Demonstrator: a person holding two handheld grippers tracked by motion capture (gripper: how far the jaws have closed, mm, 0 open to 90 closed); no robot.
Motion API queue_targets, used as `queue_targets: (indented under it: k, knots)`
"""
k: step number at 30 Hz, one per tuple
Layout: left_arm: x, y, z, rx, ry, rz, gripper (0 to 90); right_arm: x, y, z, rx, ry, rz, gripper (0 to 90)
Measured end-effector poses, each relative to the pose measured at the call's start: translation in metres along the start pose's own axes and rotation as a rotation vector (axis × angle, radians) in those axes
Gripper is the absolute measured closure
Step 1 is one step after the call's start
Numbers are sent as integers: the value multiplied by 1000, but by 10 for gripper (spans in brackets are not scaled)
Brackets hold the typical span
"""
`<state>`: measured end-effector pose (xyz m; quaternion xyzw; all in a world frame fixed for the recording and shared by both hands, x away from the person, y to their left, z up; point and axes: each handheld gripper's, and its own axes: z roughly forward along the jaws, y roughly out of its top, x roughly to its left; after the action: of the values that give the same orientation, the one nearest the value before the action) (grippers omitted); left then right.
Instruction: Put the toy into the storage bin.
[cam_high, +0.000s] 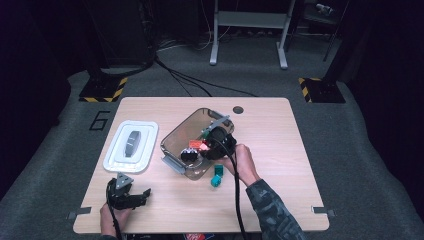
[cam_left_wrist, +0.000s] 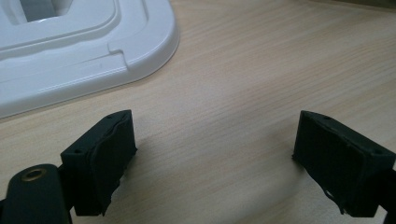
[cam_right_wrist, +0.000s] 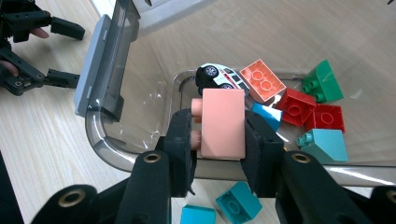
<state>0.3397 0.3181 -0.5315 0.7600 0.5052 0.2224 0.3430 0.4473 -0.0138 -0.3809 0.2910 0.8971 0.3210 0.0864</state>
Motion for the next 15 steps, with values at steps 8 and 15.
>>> queue_targets:
  k: [8,15]
  knots:
    - [0,0,0,3,-3,-1,126,-4,-5,-11,-40,-18,31,434]
    - [0,0,0,1,-1,1,125,-4,-20,-26,-92,-37,46,226]
